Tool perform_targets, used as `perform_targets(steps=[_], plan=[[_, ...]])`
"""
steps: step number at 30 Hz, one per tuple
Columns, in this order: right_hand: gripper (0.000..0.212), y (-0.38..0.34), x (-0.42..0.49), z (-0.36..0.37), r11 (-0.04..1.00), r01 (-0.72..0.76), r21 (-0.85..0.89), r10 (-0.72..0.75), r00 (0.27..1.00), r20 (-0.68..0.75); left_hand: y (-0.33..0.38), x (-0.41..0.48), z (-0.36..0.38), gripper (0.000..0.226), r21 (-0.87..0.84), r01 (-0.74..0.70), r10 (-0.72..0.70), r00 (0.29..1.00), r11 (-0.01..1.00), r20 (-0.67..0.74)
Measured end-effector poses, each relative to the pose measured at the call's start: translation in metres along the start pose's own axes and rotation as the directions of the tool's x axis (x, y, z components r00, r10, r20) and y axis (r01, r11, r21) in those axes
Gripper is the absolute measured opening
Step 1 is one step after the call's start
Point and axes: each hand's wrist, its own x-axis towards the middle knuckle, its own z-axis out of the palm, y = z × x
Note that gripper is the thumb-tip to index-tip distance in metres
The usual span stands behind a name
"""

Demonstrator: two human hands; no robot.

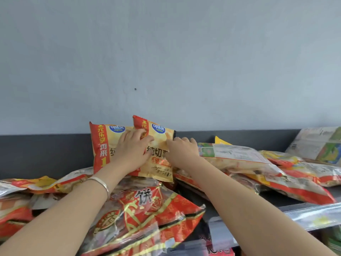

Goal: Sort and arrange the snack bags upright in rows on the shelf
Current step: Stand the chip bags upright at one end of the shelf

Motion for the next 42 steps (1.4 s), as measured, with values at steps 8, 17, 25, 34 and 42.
perform_targets(steps=[8,17,25,34,42], plan=[[0.036,0.075,-0.033,-0.022,0.998,0.063,0.024,-0.064,0.997,0.051,0.093,0.017,-0.014,0.028,-0.305,0.067,-0.04,0.995,0.95,0.094],[0.067,0.164,-0.075,-0.019,0.999,0.024,0.033,-0.029,0.985,0.168,0.162,0.035,0.012,0.061,-0.5,0.599,-0.31,0.779,0.626,0.545],[0.061,0.16,-0.078,-0.019,0.986,0.155,-0.064,-0.152,0.987,0.051,0.164,0.05,0.025,0.069,-0.57,0.702,-0.314,0.706,0.427,0.635],[0.048,0.195,-0.07,-0.024,0.973,0.11,-0.202,-0.168,0.94,-0.298,0.202,0.077,0.034,0.039,-0.765,0.584,-0.179,0.812,0.273,0.556],[0.045,0.264,-0.089,-0.018,0.969,-0.135,-0.206,0.067,0.949,-0.309,0.279,0.111,0.047,0.063,-0.816,0.535,0.054,0.828,0.218,0.558]])
